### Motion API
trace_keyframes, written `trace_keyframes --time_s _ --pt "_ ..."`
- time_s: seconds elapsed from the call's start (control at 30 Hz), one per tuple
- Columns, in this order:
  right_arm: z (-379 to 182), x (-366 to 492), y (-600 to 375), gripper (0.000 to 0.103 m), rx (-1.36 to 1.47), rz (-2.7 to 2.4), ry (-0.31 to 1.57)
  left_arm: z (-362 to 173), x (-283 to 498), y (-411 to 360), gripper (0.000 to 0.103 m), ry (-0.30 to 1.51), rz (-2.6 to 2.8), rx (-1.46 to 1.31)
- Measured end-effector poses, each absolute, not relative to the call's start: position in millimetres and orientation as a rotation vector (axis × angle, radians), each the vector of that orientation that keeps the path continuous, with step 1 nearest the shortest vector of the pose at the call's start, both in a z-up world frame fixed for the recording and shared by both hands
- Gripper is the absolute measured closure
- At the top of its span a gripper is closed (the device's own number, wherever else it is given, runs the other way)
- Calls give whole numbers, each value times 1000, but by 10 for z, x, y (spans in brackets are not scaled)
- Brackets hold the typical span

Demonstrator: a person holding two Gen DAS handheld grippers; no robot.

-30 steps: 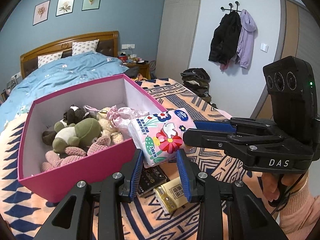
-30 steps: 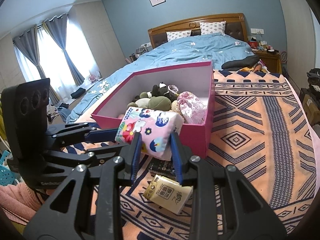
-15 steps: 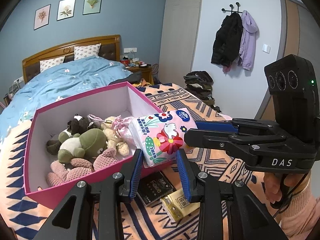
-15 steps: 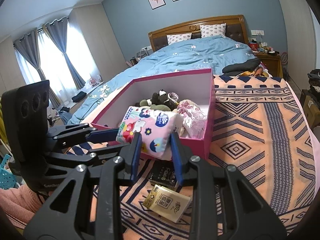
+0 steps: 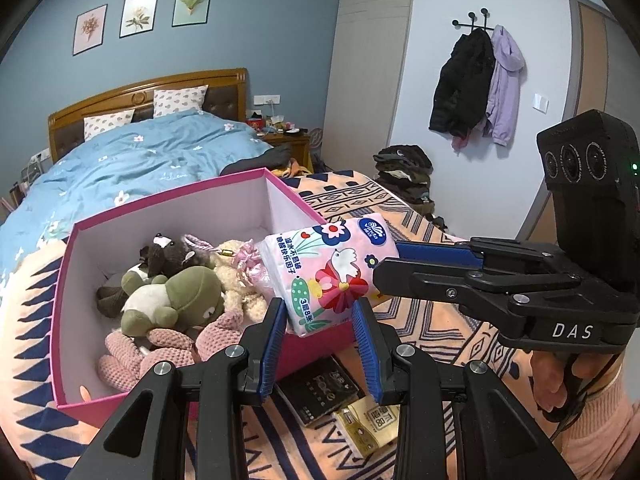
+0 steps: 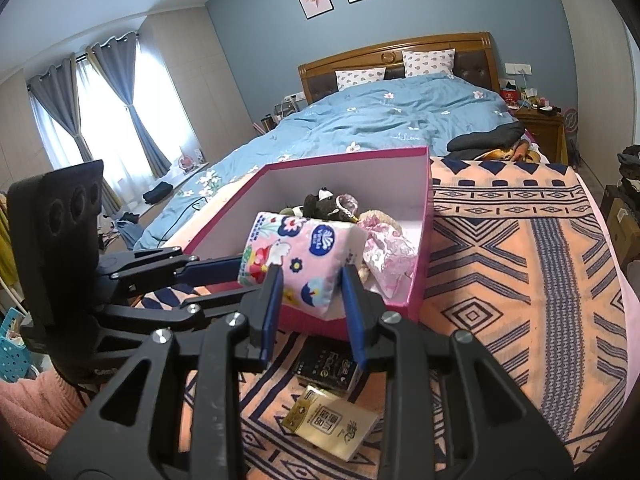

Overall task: Organize objects
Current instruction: 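Lift the floral tissue pack and carry it over the magenta box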

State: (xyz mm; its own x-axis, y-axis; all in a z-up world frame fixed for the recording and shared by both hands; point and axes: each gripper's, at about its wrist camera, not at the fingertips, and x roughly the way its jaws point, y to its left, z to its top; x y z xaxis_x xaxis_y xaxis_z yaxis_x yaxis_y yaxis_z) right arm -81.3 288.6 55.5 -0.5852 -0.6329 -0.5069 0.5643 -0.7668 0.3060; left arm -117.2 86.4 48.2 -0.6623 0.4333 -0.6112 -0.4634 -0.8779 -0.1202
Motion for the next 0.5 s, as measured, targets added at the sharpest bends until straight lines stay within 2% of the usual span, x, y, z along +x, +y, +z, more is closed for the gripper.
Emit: trace_keyframes --time_s 0.5 --pt "511 -1035 2837 69 834 -2309 -156 357 -1423 818 69 -6 2446 -977"
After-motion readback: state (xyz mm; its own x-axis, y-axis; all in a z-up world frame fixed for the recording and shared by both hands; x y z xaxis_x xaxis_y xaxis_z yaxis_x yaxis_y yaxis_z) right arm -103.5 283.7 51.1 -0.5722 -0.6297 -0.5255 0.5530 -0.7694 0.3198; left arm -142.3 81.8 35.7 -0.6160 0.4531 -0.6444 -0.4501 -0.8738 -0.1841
